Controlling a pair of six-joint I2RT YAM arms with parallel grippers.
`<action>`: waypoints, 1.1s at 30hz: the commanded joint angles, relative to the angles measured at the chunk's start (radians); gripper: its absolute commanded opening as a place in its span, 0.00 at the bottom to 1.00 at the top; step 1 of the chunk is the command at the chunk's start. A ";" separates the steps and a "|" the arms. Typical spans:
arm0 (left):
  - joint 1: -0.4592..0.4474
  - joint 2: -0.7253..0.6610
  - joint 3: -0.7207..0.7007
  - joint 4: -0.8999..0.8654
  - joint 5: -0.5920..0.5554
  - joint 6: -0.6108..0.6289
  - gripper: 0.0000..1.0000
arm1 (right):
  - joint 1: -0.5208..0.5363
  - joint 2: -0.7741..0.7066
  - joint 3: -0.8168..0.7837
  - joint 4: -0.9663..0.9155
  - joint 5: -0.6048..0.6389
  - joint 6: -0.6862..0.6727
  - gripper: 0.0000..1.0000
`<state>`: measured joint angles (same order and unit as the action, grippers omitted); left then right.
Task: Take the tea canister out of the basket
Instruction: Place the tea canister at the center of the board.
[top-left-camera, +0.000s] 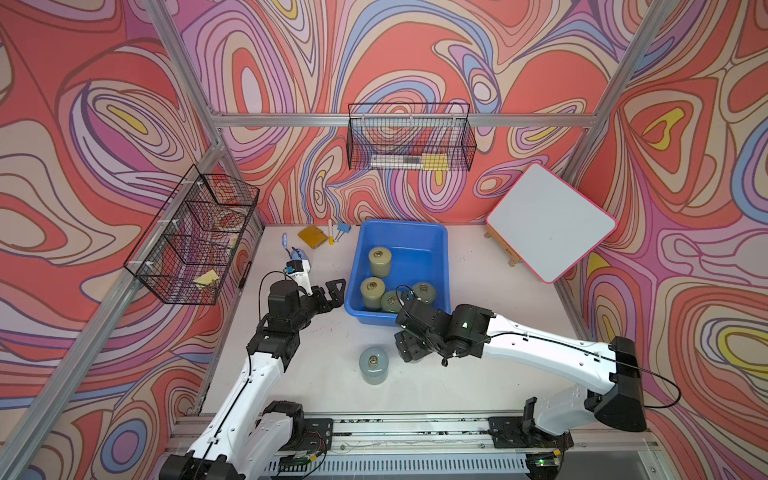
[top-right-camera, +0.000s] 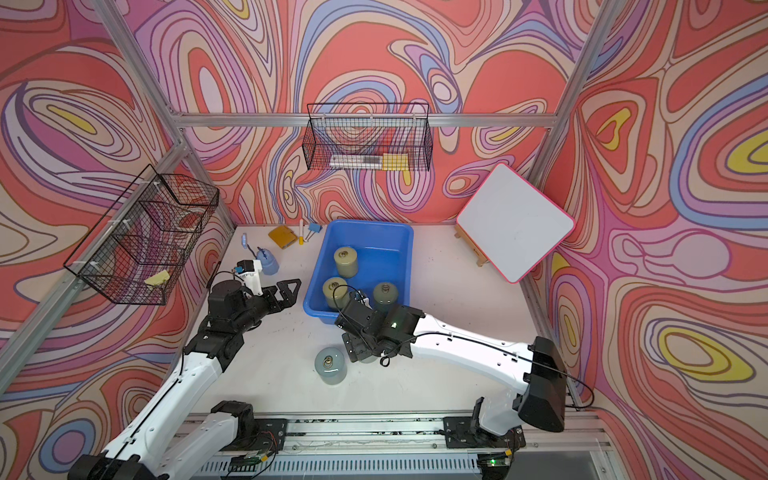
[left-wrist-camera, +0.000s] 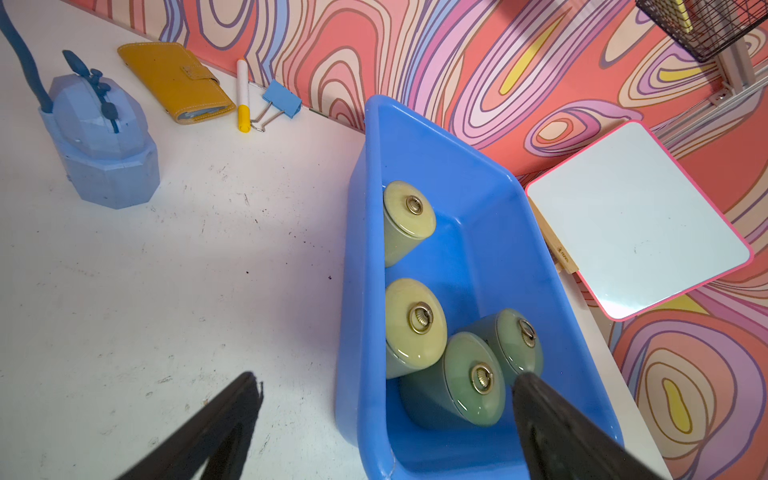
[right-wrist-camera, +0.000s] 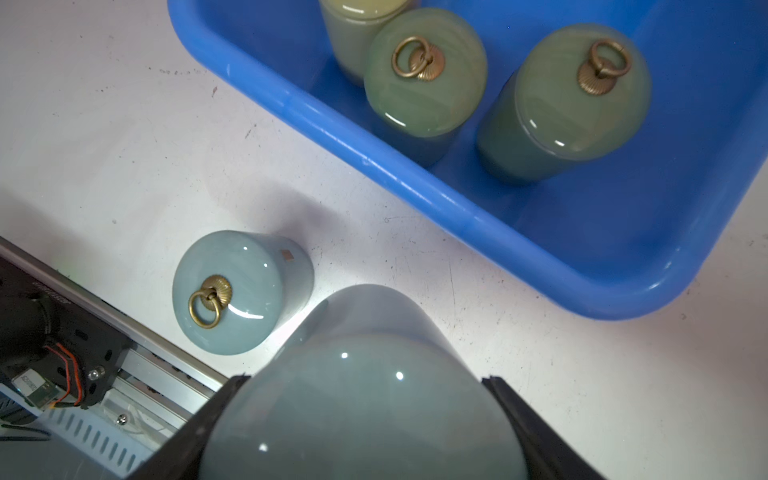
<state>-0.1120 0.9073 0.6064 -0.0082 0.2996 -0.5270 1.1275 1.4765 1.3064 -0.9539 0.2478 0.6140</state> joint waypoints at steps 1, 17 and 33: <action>-0.003 -0.016 -0.011 0.013 -0.011 0.016 0.99 | 0.018 -0.032 -0.023 0.089 0.043 0.043 0.66; -0.003 -0.023 -0.011 0.008 -0.016 0.015 0.99 | 0.033 0.063 -0.160 0.245 0.031 0.081 0.66; -0.003 -0.026 -0.009 0.004 -0.017 0.016 0.99 | 0.034 0.143 -0.214 0.323 0.045 0.115 0.67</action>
<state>-0.1120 0.8974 0.6064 -0.0078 0.2909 -0.5266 1.1557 1.6131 1.0889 -0.6865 0.2604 0.7113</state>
